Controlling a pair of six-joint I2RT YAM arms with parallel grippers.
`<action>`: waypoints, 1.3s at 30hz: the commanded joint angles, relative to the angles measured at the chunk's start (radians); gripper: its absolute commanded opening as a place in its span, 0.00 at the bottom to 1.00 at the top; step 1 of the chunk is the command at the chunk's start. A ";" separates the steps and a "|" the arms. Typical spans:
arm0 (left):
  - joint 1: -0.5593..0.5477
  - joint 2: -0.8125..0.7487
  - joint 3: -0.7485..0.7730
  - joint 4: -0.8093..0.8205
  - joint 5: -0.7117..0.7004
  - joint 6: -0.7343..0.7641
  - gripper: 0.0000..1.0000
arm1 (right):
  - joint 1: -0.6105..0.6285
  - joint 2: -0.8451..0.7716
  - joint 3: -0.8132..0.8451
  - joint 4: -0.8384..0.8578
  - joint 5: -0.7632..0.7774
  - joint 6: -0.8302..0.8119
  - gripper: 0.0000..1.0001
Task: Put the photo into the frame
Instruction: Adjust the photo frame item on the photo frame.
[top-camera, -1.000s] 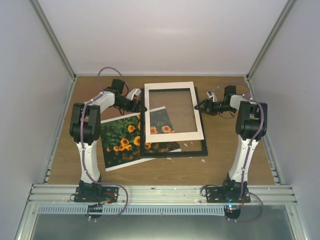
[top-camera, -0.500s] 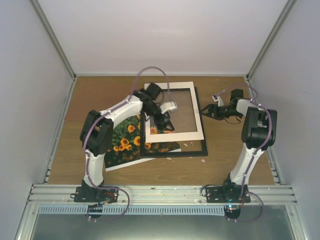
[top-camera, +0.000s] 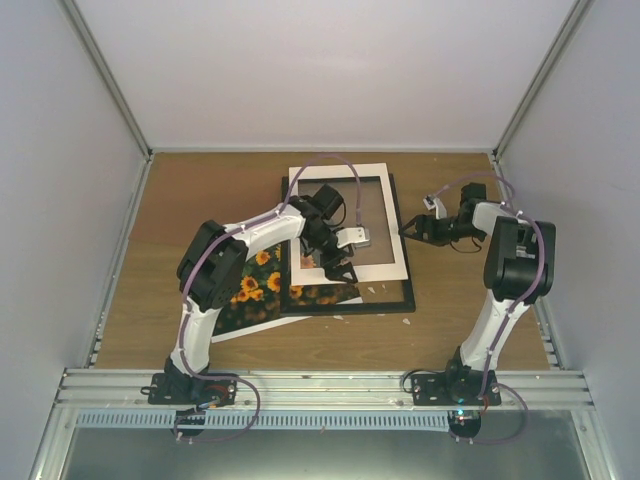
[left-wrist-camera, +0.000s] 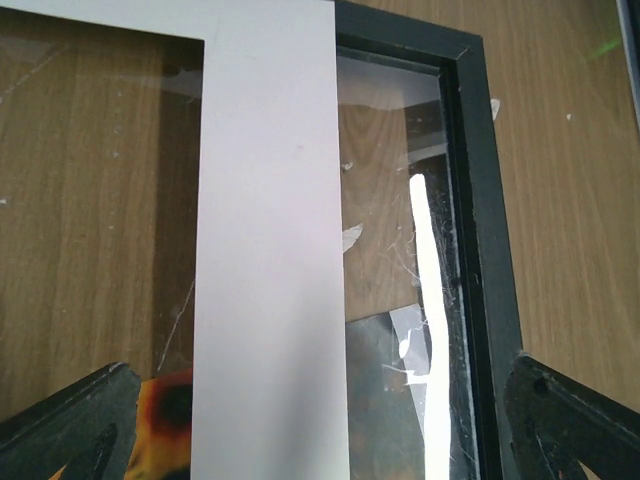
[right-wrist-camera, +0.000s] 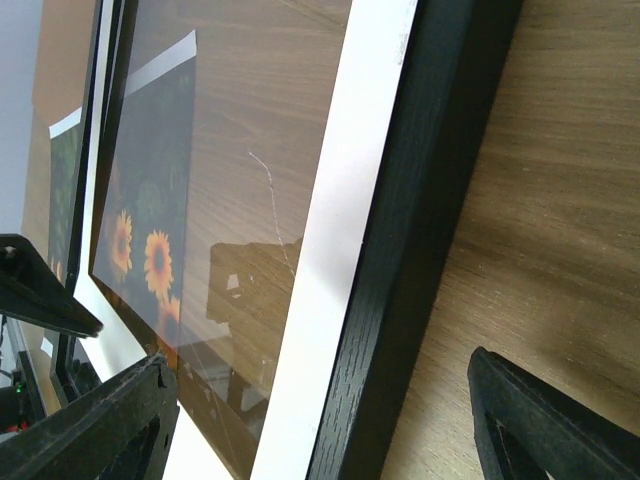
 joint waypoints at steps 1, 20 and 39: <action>-0.018 0.032 -0.008 0.050 -0.016 0.007 0.99 | -0.002 -0.036 -0.006 0.014 0.005 -0.009 0.79; -0.060 0.047 -0.068 0.046 -0.011 0.007 0.96 | -0.004 -0.073 -0.013 0.001 -0.002 -0.001 0.80; -0.112 -0.075 -0.259 0.107 -0.028 -0.031 0.86 | -0.005 -0.088 -0.030 0.010 -0.011 -0.003 0.79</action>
